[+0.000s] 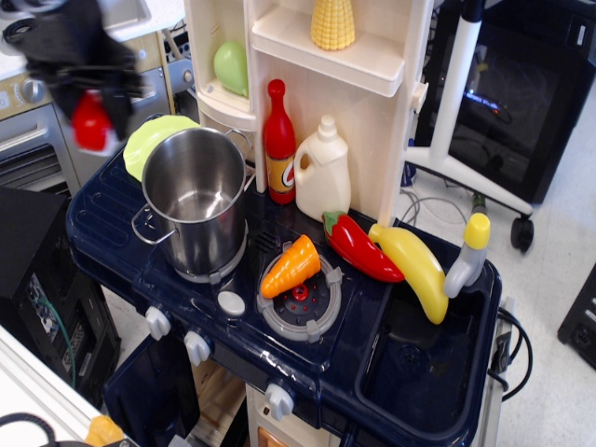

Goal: Put sushi in pot or pan

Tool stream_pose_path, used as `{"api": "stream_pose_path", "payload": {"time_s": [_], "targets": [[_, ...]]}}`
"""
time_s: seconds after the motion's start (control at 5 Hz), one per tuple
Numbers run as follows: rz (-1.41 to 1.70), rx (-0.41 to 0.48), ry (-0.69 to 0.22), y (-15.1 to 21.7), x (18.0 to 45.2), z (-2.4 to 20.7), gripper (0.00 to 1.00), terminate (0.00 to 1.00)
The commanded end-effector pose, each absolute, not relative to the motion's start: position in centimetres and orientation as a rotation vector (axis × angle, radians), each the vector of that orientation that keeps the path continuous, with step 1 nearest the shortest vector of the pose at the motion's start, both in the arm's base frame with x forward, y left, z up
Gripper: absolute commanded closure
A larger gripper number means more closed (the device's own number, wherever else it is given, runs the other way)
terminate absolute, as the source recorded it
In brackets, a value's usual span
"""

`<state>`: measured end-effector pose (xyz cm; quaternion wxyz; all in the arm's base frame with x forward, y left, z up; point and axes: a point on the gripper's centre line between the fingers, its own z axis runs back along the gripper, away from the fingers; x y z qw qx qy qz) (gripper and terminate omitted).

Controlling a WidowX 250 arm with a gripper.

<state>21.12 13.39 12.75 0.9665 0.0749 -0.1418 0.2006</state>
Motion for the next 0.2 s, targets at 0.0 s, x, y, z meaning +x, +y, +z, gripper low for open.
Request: {"api": "stream_pose_path", "payload": {"time_s": [0.0], "targets": [[0.412,0.171,-0.328,9.11,22.16,12.62,1.0,1.0]]}}
